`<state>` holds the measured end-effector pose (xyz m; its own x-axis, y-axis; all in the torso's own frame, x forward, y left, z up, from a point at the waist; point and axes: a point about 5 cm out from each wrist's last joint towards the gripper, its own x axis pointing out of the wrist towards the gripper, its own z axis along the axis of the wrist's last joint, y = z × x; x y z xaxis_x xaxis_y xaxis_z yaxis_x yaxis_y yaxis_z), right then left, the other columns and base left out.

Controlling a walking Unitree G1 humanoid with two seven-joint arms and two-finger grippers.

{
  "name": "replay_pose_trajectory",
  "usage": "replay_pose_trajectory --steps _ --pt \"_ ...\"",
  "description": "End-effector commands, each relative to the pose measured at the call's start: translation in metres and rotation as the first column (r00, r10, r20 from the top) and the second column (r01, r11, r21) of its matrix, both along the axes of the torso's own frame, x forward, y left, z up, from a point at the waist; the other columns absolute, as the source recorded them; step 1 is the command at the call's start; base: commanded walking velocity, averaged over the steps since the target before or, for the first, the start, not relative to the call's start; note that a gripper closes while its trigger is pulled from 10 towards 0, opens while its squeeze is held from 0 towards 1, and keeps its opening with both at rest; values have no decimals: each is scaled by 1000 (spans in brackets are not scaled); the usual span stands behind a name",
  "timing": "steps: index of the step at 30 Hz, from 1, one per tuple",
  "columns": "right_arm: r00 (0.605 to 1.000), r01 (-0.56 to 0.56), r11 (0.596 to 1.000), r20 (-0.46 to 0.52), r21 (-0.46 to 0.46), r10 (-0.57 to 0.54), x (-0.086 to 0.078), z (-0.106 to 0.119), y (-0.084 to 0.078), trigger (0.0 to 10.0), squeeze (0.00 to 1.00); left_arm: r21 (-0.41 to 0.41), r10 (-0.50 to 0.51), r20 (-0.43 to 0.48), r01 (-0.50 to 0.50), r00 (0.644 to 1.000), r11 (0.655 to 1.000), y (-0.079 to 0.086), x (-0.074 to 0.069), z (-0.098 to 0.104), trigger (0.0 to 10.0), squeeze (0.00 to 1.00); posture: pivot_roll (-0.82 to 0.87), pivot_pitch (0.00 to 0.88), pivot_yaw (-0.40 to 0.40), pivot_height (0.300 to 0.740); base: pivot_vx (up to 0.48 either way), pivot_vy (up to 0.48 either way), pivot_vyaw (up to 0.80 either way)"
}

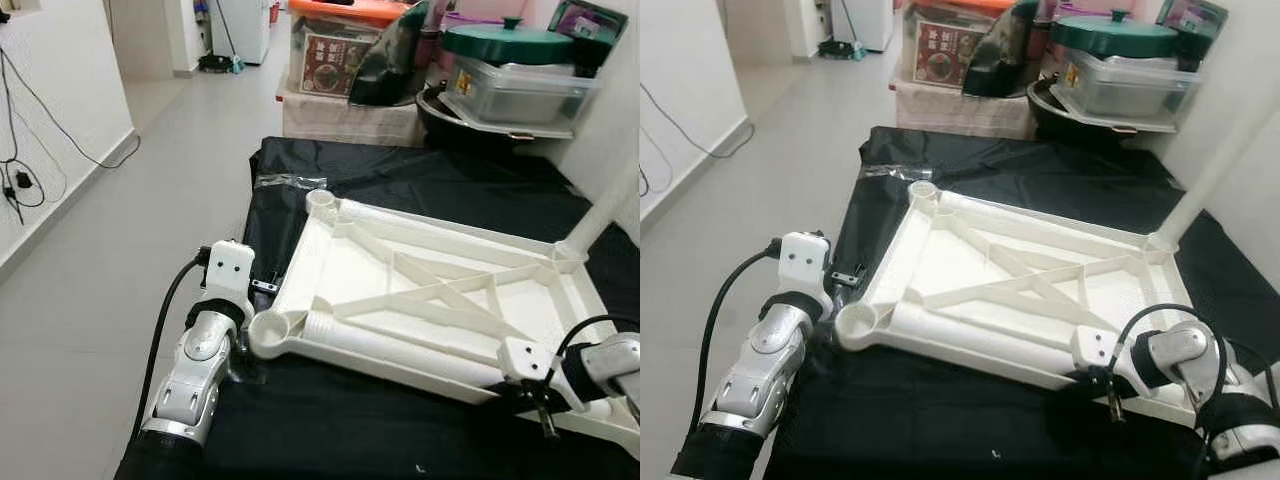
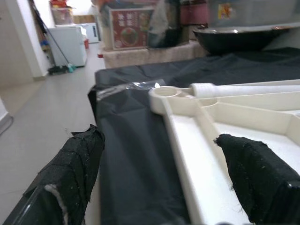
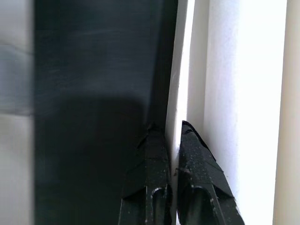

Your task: Building children table

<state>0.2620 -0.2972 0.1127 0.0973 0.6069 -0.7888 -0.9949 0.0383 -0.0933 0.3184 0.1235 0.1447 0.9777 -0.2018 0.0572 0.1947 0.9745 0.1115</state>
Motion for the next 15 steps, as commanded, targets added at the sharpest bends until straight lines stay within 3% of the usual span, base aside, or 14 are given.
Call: replay_pose_trajectory --steps 1,5,11,14,15 --pt "957 -290 955 -29 -60 289 -17 -3 16 0 0 13 -15 1 15 1000 1000 -3 -1 -2 10000 0 74 0 -83 740 0 0 0" --pt "925 -380 919 -33 -100 379 -26 -3 17 0 0 14 -17 -1 17 1000 1000 -3 -1 -3 10000 0 68 0 -84 740 0 0 0" --pt "906 -419 895 -11 -152 423 -24 3 16 0 0 14 -18 -3 18 1000 1000 -4 -1 -4 10000 0 62 0 -83 740 0 0 0" --pt "939 -307 919 80 -247 335 -1 14 6 0 0 9 -24 -1 24 1000 1000 -7 0 -3 10000 0 65 0 -91 740 0 0 0" --pt "939 -307 919 80 -247 335 -1 14 6 0 0 9 -24 -1 24 1000 1000 -7 0 -3 10000 0 65 0 -91 740 0 0 0"
